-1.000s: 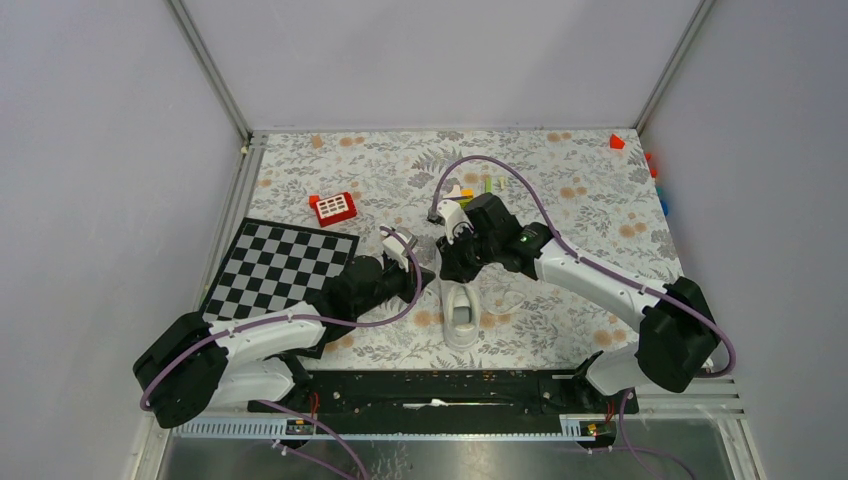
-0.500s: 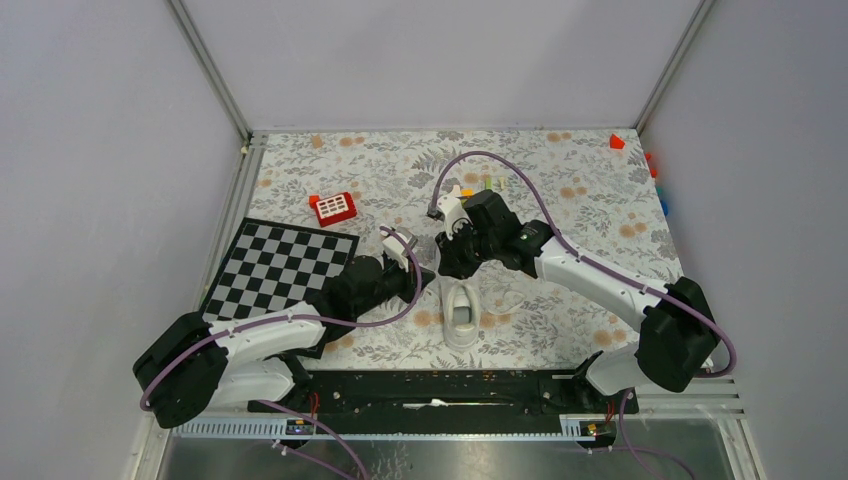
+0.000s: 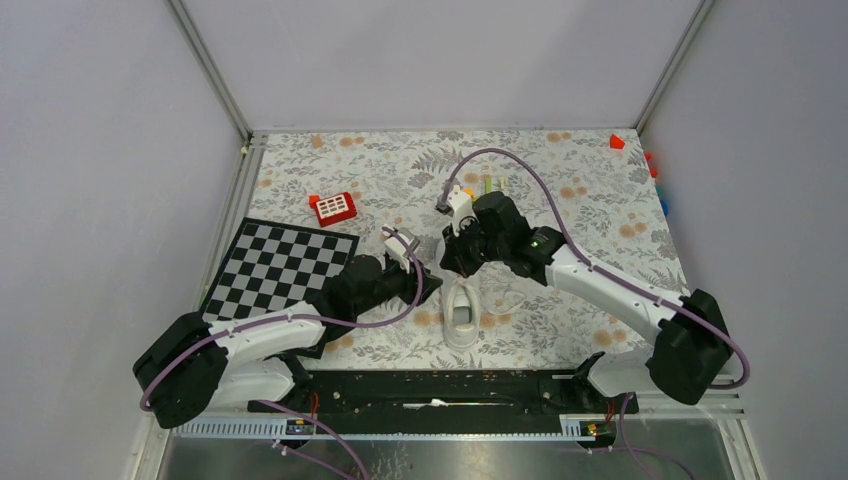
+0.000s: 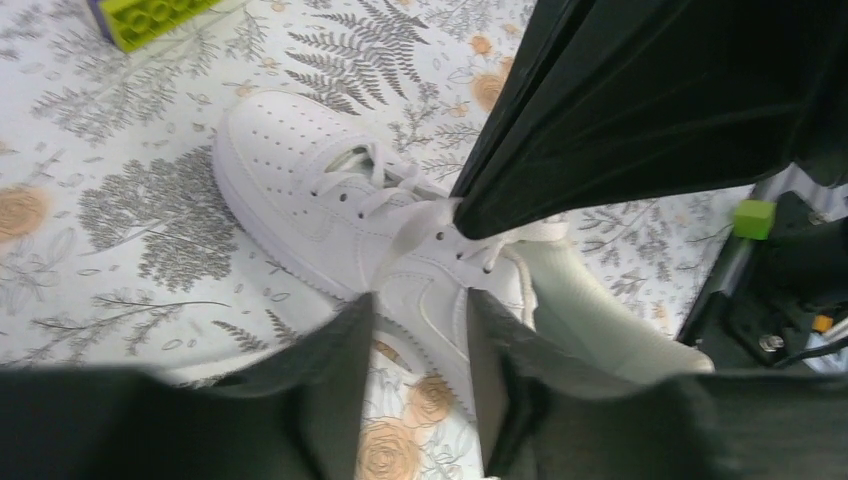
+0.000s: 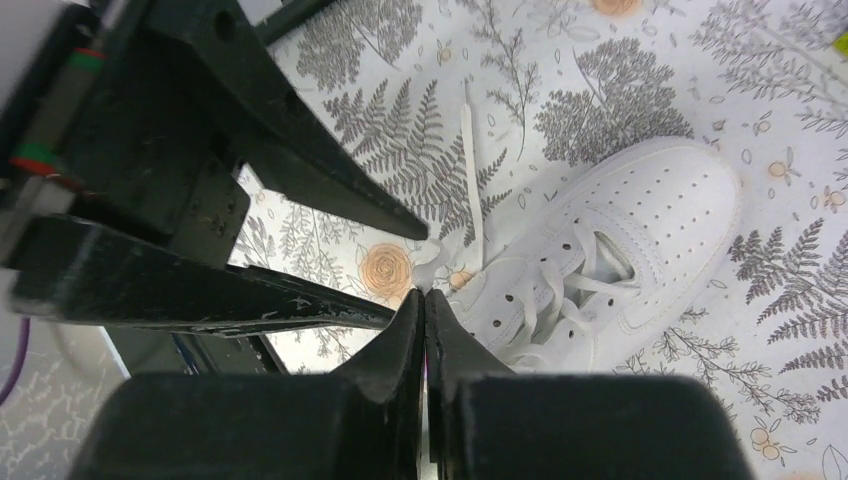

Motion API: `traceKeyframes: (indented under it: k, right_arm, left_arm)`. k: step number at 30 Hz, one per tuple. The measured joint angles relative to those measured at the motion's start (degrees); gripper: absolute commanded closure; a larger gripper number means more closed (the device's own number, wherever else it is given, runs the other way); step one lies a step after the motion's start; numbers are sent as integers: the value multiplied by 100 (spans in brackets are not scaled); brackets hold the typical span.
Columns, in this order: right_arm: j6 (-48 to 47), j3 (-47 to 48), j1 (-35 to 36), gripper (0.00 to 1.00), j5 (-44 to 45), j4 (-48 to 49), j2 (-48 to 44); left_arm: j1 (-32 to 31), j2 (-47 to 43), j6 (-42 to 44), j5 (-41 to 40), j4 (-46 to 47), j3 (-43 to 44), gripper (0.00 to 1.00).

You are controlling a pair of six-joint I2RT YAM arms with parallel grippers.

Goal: Tie the shoes
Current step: Wrap the shoelace around the shoelace.

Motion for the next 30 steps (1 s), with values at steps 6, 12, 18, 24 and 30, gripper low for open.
traceKeyframes:
  k: [6, 12, 18, 24, 30]
  right_arm:
    - [302, -201, -9, 100, 111, 337, -459]
    - [538, -382, -46, 100, 216, 470, -544]
    - [815, -533, -125, 100, 365, 507, -649]
    - [1051, -667, -221, 100, 487, 531, -970]
    - [1252, -793, -278, 100, 503, 553, -1104]
  left_arm:
    - [81, -2, 68, 227, 0, 0, 47]
    - [92, 15, 76, 387, 197, 0, 46]
    - [92, 9, 120, 398, 479, -2, 45]
    - [92, -267, 278, 317, 483, -13, 39]
    - [96, 0, 407, 442, 973, -57, 35]
